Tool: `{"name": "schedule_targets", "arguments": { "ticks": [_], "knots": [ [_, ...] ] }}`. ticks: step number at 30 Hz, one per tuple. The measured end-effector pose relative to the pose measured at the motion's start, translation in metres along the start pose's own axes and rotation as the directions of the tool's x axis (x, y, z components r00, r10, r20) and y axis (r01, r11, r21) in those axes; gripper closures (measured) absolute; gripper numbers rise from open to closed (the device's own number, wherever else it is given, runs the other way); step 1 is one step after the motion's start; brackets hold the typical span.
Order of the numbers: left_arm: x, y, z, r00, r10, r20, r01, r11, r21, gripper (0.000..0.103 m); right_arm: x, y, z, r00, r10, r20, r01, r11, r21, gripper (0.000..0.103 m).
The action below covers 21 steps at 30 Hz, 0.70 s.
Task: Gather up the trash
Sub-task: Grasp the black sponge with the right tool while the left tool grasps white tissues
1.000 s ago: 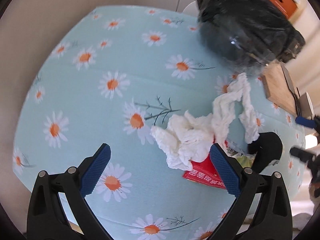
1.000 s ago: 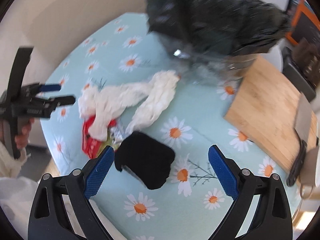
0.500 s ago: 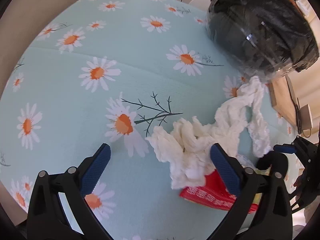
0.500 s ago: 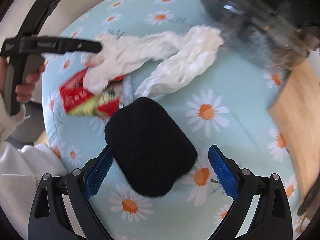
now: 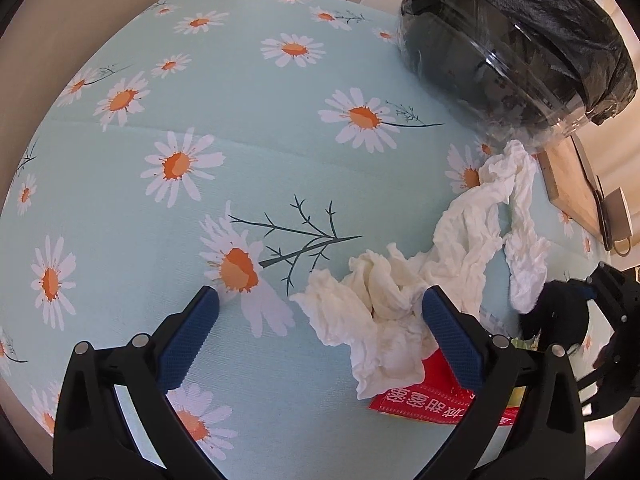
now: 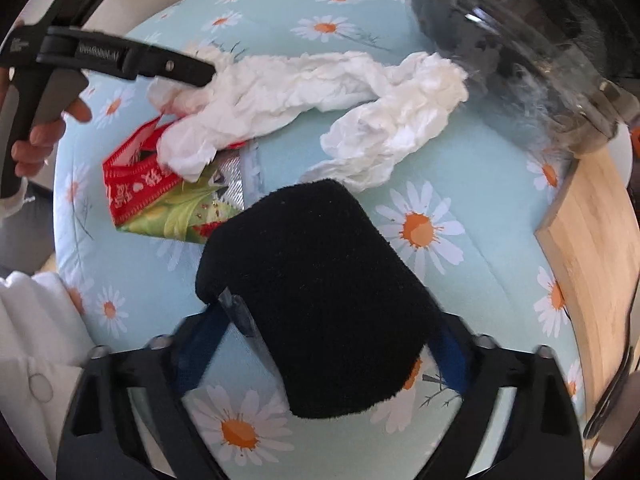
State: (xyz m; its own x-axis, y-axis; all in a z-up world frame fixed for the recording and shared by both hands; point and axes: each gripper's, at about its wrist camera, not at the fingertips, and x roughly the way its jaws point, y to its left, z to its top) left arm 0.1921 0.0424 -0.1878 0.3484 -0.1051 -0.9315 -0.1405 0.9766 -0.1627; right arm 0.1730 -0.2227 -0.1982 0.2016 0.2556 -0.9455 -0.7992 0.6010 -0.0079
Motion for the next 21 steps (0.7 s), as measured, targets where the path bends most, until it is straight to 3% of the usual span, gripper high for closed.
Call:
{"name": "schedule_targets", "arguments": {
  "ticks": [4, 7, 8, 9, 12, 21],
  "knots": [
    [0.0, 0.0, 0.0, 1.0, -0.004, 0.008, 0.004, 1.0, -0.011, 0.008, -0.008, -0.006, -0.005, 1.0, 0.002, -0.023, -0.002, 1.0, 0.016, 0.038],
    [-0.009, 0.003, -0.006, 0.996, -0.086, 0.006, 0.086, 0.996, -0.014, 0.042, -0.017, -0.004, -0.013, 1.0, -0.006, -0.019, 0.006, 0.999, 0.036, 0.038],
    [-0.009, 0.004, -0.006, 0.99, -0.142, -0.01, 0.141, 0.99, -0.028, 0.061, -0.019, -0.003, -0.015, 1.0, -0.008, -0.017, 0.009, 0.999, 0.041, 0.038],
    [-0.009, 0.006, -0.007, 0.985, -0.169, -0.017, 0.169, 0.985, -0.044, 0.066, -0.022, -0.003, -0.017, 1.0, -0.008, -0.015, 0.009, 0.999, 0.052, 0.038],
    [-0.015, 0.004, -0.01, 0.988, -0.157, -0.009, 0.157, 0.987, -0.044, 0.077, -0.031, -0.01, -0.024, 1.0, -0.007, -0.012, 0.008, 0.997, 0.083, 0.038],
    [-0.042, -0.015, -0.011, 0.995, -0.101, -0.01, 0.101, 0.993, 0.066, 0.082, -0.061, -0.034, -0.043, 0.999, -0.033, 0.037, 0.027, 0.985, 0.168, 0.038]
  ]
}}
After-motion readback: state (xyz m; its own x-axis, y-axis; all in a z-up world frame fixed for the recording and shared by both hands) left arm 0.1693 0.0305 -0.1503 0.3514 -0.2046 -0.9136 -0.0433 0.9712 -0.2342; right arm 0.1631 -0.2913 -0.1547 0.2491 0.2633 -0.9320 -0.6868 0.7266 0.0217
